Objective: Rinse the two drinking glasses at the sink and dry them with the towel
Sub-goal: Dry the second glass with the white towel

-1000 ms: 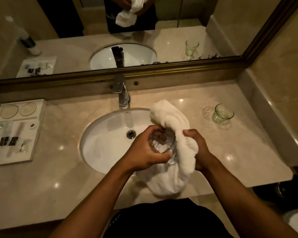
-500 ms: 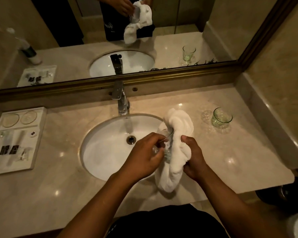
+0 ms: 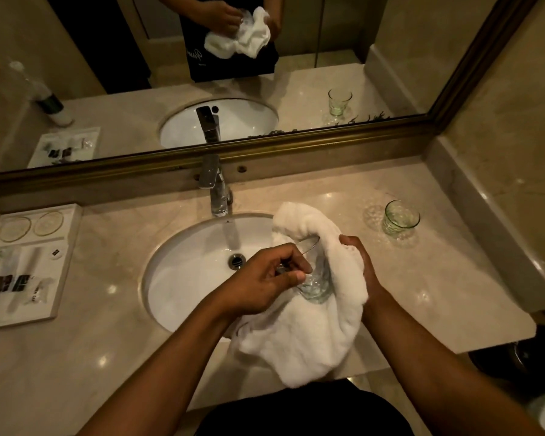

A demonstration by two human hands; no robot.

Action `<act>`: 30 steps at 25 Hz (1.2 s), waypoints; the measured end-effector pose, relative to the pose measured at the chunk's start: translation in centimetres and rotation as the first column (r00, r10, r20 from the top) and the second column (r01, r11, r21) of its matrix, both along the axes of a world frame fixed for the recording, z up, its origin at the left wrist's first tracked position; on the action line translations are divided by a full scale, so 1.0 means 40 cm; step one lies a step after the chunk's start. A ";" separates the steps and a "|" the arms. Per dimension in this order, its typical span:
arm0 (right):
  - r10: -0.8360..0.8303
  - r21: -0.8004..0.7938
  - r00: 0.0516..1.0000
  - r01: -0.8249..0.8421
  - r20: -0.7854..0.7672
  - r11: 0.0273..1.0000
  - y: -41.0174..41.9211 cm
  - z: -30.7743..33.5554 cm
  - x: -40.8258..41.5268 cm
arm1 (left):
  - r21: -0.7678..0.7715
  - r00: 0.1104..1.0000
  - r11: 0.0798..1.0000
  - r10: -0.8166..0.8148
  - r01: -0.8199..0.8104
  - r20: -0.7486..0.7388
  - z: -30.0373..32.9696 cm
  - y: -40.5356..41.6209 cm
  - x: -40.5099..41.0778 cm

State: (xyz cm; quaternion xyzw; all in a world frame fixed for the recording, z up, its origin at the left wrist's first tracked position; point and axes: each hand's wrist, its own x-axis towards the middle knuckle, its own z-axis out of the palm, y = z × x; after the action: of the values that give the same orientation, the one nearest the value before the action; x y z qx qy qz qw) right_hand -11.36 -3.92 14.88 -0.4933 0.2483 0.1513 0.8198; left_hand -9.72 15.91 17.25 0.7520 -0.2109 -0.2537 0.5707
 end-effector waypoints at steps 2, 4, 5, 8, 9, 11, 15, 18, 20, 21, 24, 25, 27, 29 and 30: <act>-0.076 0.010 0.996 0.076 -0.042 0.997 0.016 -0.013 -0.007 | 0.065 1.000 0.998 -0.015 0.014 0.019 -0.002 0.007 0.022; -0.022 0.162 0.998 0.031 -0.062 0.986 0.028 -0.013 -0.012 | 0.141 0.998 0.989 0.042 -0.049 0.049 -0.008 0.016 0.025; 0.028 0.222 0.999 -0.021 -0.028 0.975 0.027 -0.014 -0.009 | 0.164 0.996 0.983 0.072 -0.079 0.052 -0.009 0.018 0.022; 0.240 -0.078 0.960 -0.230 0.145 0.970 0.020 -0.014 -0.001 | 0.187 0.995 0.977 0.102 -0.099 -0.005 -0.002 0.007 -0.004; 0.320 -0.240 0.925 -0.270 0.203 0.933 0.022 -0.011 0.001 | 0.163 0.993 0.982 0.107 -0.099 -0.042 -0.001 -0.001 -0.011; 0.450 -0.443 0.849 -0.303 0.277 0.844 0.021 -0.011 0.004 | 0.105 0.986 0.988 0.123 -0.111 -0.111 -0.003 -0.015 -0.018; 0.433 -0.259 0.879 -0.379 0.201 0.889 0.003 0.015 0.020 | 0.071 0.985 0.986 0.157 -0.152 -0.066 -0.008 -0.020 -0.038; 0.290 0.079 0.950 -0.300 0.113 0.951 -0.009 0.023 0.026 | 0.048 0.995 0.996 0.071 -0.074 0.064 0.013 -0.009 -0.039; 0.163 0.077 0.984 -0.169 0.073 0.983 -0.002 0.006 0.033 | 0.065 0.992 0.998 0.006 -0.014 0.129 0.023 -0.004 -0.028; 0.076 -0.029 0.995 -0.075 0.059 0.997 0.002 -0.003 0.039 | 0.089 0.988 0.996 -0.022 0.009 0.150 0.024 -0.001 -0.023; 0.061 0.178 0.996 -0.072 0.065 0.981 0.020 0.017 0.014 | 0.188 0.984 0.980 0.024 -0.058 0.178 0.017 0.002 -0.030; 0.101 0.242 0.994 -0.111 0.052 0.964 0.026 0.028 0.002 | 0.208 0.983 0.973 0.068 -0.104 0.171 0.017 0.003 -0.037; 0.245 0.132 0.964 -0.258 0.104 0.957 0.023 0.032 -0.012 | 0.229 0.983 0.959 0.147 -0.168 0.106 0.011 -0.005 -0.051; 0.384 -0.158 0.901 -0.357 0.203 0.921 0.012 0.014 -0.016 | 0.209 0.981 0.959 0.195 -0.193 0.012 0.008 -0.013 -0.061; 0.470 -0.309 0.851 -0.393 0.233 0.866 0.009 0.007 -0.015 | 0.185 0.981 0.967 0.188 -0.177 -0.046 0.013 -0.017 -0.068</act>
State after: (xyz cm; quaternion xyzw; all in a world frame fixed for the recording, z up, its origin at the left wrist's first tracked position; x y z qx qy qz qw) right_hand -11.95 -3.57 15.17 -0.6529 0.0195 0.2235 0.7235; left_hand -12.46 15.25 17.75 0.8085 -0.0987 -0.2416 0.5275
